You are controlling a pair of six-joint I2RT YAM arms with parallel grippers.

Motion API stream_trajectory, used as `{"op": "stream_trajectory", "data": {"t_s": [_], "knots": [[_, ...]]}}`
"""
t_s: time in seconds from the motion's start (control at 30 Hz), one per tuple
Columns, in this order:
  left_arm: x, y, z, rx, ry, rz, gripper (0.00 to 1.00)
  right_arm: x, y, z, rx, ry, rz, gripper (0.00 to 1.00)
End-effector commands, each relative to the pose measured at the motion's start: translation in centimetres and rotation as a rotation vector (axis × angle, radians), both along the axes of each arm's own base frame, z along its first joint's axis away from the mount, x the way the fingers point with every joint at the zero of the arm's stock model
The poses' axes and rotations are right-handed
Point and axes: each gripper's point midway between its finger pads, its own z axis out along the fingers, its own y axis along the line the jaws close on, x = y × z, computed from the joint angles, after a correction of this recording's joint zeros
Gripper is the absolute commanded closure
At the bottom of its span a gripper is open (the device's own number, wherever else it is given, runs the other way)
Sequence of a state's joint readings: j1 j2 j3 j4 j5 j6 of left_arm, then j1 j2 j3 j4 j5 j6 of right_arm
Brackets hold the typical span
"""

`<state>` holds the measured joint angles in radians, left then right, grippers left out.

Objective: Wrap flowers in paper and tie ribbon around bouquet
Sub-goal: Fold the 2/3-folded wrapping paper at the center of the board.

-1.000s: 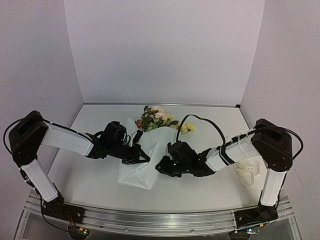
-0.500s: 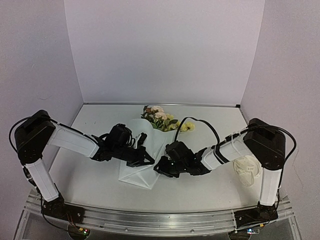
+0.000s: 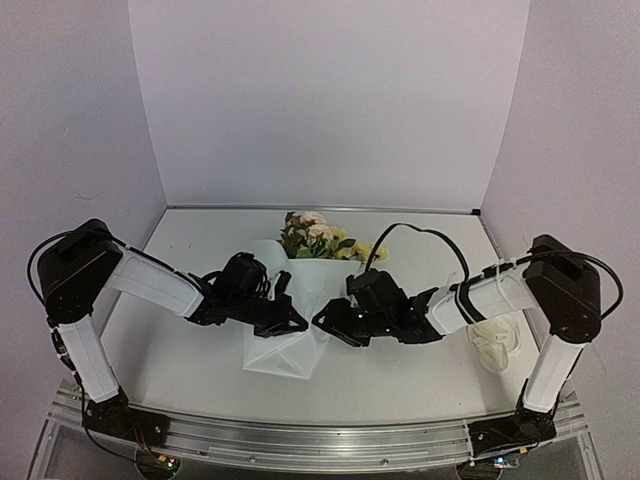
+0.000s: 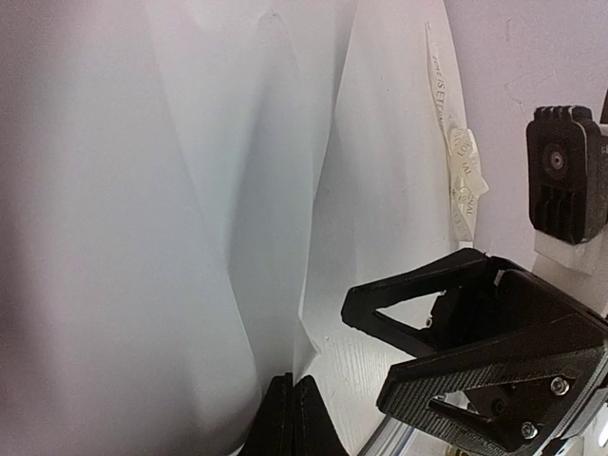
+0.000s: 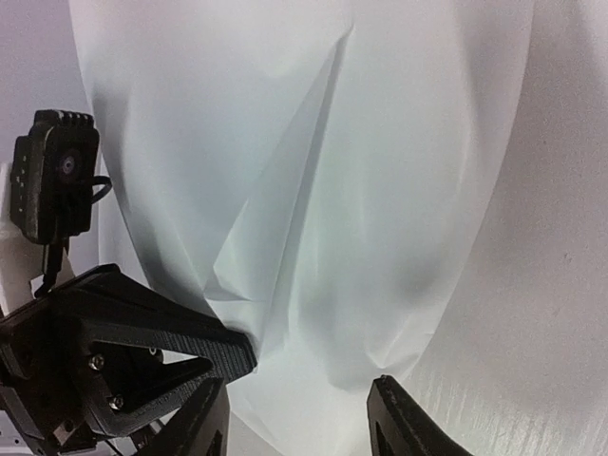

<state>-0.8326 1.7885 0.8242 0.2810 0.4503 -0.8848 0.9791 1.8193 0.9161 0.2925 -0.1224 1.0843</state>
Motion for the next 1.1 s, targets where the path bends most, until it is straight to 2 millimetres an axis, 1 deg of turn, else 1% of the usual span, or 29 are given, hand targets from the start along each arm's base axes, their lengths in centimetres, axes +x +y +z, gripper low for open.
{"op": "stream_trajectory", "data": {"t_s": [0.0, 0.03, 0.17, 0.27, 0.43, 0.6, 0.67, 0.8, 0.93, 1.0, 1.03, 1.07], "knots": [[0.2, -0.9, 0.8, -0.035, -0.029, -0.013, 1.00, 2.1, 1.0, 1.2, 0.048, -0.002, -0.031, 0.41], [0.1, -0.9, 0.8, -0.035, -0.031, -0.018, 1.00, 2.5, 1.1, 1.1, 0.051, 0.004, -0.039, 0.39], [-0.2, -0.9, 0.7, -0.029, -0.034, -0.034, 1.00, 3.7, 1.3, -0.3, 0.059, 0.050, -0.066, 0.35], [-0.5, -1.0, 0.6, -0.028, -0.031, -0.048, 1.00, 4.4, 1.7, -0.7, 0.071, 0.065, -0.072, 0.33], [-0.9, -1.5, 0.5, -0.030, -0.030, -0.082, 1.00, 4.9, 2.6, -0.9, 0.086, 0.082, -0.067, 0.34], [-1.3, -1.6, 0.2, -0.029, -0.019, -0.107, 1.00, 5.0, 2.5, -0.6, 0.086, 0.076, -0.062, 0.35], [-1.4, -1.6, 0.0, -0.027, -0.017, -0.107, 1.00, 5.0, 2.4, -0.8, 0.068, 0.082, -0.056, 0.37], [-1.2, -1.7, 0.1, -0.040, -0.025, -0.103, 1.00, 4.8, 2.5, -1.6, 0.048, 0.104, -0.042, 0.52], [-1.1, -2.0, 0.5, -0.055, -0.034, -0.107, 1.00, 4.6, 2.1, -2.2, 0.026, 0.113, -0.043, 0.68], [-1.0, -2.0, 0.7, -0.057, -0.040, -0.105, 0.97, 4.6, 2.0, -2.4, 0.008, 0.112, -0.037, 0.83], [-1.0, -2.0, 0.9, -0.059, -0.045, -0.105, 0.93, 4.5, 1.9, -2.6, -0.005, 0.113, -0.033, 0.93], [-1.0, -1.9, 1.3, -0.063, -0.054, -0.101, 0.89, 4.5, 1.8, -2.7, -0.014, 0.111, -0.029, 0.99]]}}
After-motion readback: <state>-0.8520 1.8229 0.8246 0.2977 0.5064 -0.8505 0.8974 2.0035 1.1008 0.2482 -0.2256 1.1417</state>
